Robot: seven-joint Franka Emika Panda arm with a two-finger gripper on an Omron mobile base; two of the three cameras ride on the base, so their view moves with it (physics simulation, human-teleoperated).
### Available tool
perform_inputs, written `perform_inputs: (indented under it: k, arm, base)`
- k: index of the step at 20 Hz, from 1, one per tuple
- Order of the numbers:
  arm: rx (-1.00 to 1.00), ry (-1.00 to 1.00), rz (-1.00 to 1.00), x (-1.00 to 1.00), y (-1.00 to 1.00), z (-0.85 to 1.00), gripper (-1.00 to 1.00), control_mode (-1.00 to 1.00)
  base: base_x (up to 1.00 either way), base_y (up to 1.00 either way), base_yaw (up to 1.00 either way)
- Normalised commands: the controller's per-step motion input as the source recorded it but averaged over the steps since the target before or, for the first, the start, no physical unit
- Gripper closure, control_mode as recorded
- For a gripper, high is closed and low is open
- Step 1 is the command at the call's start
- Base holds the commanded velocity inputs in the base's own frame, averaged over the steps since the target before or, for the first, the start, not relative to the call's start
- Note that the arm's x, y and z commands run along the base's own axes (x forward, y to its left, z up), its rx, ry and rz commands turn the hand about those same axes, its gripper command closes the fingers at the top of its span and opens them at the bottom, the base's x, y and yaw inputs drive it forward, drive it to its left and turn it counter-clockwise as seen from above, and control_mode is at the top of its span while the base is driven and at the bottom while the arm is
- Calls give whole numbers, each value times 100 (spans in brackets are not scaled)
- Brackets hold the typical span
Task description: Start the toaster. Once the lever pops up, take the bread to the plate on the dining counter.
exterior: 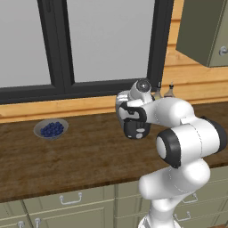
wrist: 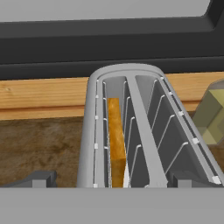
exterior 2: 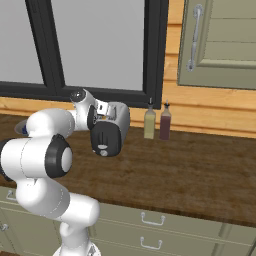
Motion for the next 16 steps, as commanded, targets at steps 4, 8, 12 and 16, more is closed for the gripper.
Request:
perform_inputs:
  k: [4,8,12,16]
  arm:
    - [0,0,0,0,0,0,-100,-100]
    - [0,0,0,0,0,0,-100,-100]
    - [0,0,0,0,0,0,-100,-100]
    - [0,0,0,0,0,0,-100,-100]
  base:
    - [0,0,0]
    - [0,0,0]
    - [0,0,0]
    - [0,0,0]
